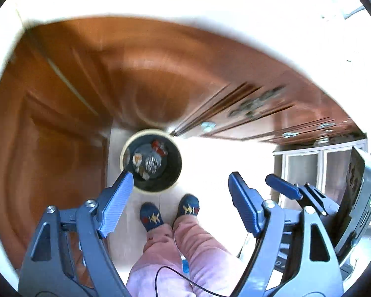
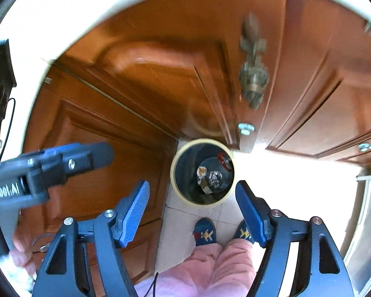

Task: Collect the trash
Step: 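Raise both tools back up toward the counter trash, then grasp the green-white packet with the left tool while the right tool grasps the yellow box, then carry the green-white packet and yellow box down over the black bin with both tools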

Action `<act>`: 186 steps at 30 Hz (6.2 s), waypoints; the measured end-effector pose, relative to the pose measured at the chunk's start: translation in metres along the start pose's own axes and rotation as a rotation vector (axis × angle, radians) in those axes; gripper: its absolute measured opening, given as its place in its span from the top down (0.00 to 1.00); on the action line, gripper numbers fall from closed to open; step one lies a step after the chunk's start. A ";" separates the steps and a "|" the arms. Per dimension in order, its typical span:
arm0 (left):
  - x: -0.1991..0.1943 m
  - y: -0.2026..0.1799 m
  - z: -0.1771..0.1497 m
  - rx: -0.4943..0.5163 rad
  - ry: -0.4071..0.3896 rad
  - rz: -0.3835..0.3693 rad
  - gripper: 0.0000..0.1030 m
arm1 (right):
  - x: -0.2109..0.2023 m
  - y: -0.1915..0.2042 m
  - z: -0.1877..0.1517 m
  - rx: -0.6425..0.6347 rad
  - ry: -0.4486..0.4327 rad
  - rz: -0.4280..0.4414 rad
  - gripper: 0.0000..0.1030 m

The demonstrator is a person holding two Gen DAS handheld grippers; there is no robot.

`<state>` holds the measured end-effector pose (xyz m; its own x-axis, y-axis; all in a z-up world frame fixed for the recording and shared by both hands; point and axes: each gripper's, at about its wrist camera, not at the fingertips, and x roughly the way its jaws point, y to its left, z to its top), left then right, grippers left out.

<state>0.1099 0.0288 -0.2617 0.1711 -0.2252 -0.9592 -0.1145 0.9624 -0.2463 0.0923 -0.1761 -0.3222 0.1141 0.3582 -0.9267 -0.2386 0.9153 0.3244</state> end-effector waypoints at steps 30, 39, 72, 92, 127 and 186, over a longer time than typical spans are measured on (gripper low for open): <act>-0.228 -0.016 0.087 0.071 -0.438 -0.004 0.26 | -0.250 0.082 0.099 -0.075 -0.463 -0.074 0.29; -0.216 0.015 0.145 -0.090 -0.453 0.096 0.26 | -0.206 0.079 0.207 -0.163 -0.423 0.008 0.29; -0.080 0.076 0.290 -0.441 -0.267 0.275 0.30 | -0.019 0.131 0.416 -0.605 -0.171 0.064 0.57; -0.095 0.061 0.275 -0.338 -0.305 0.279 0.84 | -0.052 0.123 0.396 -0.586 -0.224 0.040 0.63; -0.203 -0.045 0.030 0.170 -0.348 -0.028 0.84 | -0.237 0.108 0.045 -0.130 -0.403 -0.175 0.63; 0.157 0.004 -0.023 0.055 0.005 0.137 0.83 | 0.118 -0.051 -0.024 0.168 0.005 -0.069 0.63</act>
<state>0.1140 -0.0064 -0.4165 0.1522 -0.0915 -0.9841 -0.0827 0.9910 -0.1049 0.0950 -0.1848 -0.4527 0.1193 0.2927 -0.9487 -0.0656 0.9558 0.2867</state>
